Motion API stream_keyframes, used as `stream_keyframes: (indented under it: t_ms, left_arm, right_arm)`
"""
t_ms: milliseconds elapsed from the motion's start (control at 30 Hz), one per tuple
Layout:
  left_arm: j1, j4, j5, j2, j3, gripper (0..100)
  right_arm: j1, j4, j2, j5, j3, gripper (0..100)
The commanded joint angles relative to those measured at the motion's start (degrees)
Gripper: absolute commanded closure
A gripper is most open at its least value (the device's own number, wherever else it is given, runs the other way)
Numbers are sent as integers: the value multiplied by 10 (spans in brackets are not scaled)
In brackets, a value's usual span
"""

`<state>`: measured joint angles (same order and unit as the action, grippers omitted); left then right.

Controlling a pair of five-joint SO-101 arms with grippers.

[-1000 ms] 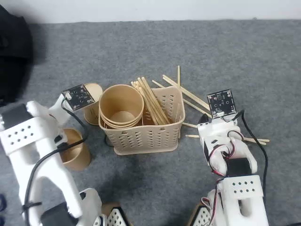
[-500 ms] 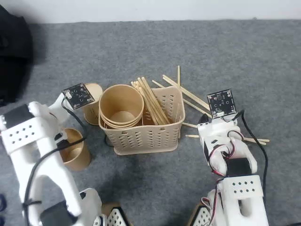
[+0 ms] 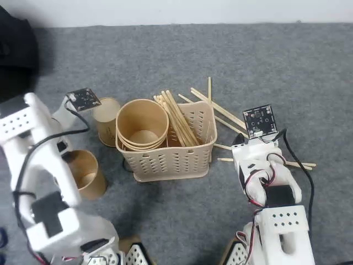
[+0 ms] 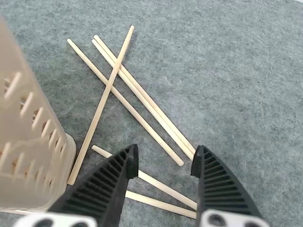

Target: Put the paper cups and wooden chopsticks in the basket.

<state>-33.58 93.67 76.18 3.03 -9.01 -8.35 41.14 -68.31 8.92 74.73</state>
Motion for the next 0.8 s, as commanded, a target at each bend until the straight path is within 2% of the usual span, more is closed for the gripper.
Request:
stream_keyframes:
  t_ms: [0,167,367,767]
  left_arm:
    - [-3,12,2,16,22,964]
    - [12,42,35,27,26,988]
    - [25,69,-6,-28,22,989]
    - [25,70,-8,-134,22,992]
  right_arm:
    - [0,-7,-7,4,-4,805]
    - [0,-7,-7,4,-4,805]
    - [0,-7,-7,4,-4,805]
    - [0,-7,-7,6,-4,805]
